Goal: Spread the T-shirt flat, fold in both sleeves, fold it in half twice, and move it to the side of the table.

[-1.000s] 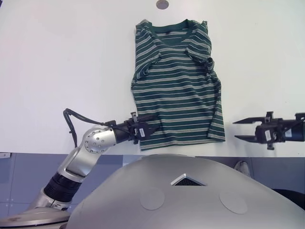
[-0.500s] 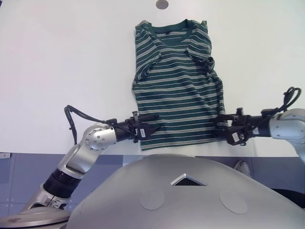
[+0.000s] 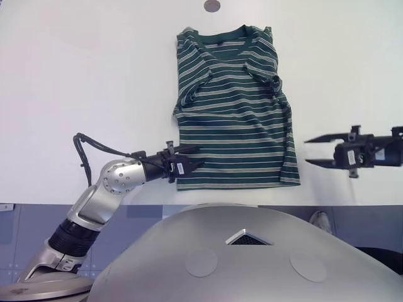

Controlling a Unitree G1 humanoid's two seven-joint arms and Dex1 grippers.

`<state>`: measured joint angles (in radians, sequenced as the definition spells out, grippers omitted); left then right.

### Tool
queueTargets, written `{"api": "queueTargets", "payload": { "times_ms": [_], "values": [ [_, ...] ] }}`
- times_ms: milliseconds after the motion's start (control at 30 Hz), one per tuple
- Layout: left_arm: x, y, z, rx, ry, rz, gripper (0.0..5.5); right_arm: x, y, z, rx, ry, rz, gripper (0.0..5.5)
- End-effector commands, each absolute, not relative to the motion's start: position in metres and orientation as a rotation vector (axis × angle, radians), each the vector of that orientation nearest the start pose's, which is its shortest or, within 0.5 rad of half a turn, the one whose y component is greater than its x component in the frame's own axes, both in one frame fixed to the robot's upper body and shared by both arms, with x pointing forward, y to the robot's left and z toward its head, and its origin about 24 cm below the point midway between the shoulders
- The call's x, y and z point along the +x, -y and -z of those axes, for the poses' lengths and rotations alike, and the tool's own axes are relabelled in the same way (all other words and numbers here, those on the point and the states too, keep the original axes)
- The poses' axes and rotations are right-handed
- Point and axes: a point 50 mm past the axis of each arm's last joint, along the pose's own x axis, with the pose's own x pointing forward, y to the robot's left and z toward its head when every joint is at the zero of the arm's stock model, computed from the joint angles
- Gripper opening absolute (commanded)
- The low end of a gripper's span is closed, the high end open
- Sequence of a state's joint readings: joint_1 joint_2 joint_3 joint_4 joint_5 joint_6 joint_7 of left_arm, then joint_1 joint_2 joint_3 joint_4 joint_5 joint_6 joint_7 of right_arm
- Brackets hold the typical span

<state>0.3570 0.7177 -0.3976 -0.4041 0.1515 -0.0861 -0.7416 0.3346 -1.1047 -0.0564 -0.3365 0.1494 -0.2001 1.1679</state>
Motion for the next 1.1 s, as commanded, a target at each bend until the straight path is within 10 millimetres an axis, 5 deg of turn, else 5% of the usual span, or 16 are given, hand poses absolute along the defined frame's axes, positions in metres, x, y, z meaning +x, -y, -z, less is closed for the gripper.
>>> {"api": "queueTargets", "payload": {
  "times_ms": [33,167,433,733,933,1100],
  "values": [
    [0.127,-0.15,-0.02,0.7,-0.367,1.285,1.91,0.166,0.22,-0.089,-0.955,-0.324,-1.411,2.17],
    [0.126,-0.152,-0.021,0.703,-0.375,1.286,1.91,0.142,0.219,-0.066,-1.017,-0.373,-1.534,2.17],
    [0.123,-0.154,-0.011,0.698,-0.399,1.269,1.91,0.133,0.273,-0.079,-1.137,-0.558,-1.593,2.17],
    [0.119,-0.153,-0.014,0.685,-0.384,1.219,1.91,0.163,0.288,-0.116,-1.174,-0.433,-1.471,2.17],
    [0.158,-0.147,-0.087,0.588,0.044,1.013,1.91,0.168,0.289,-0.102,-1.215,-0.231,-1.347,2.17],
    [0.17,-0.171,-0.114,0.712,0.233,0.951,1.91,0.157,0.289,-0.096,-1.255,-0.056,-1.257,2.17]
  ]
}}
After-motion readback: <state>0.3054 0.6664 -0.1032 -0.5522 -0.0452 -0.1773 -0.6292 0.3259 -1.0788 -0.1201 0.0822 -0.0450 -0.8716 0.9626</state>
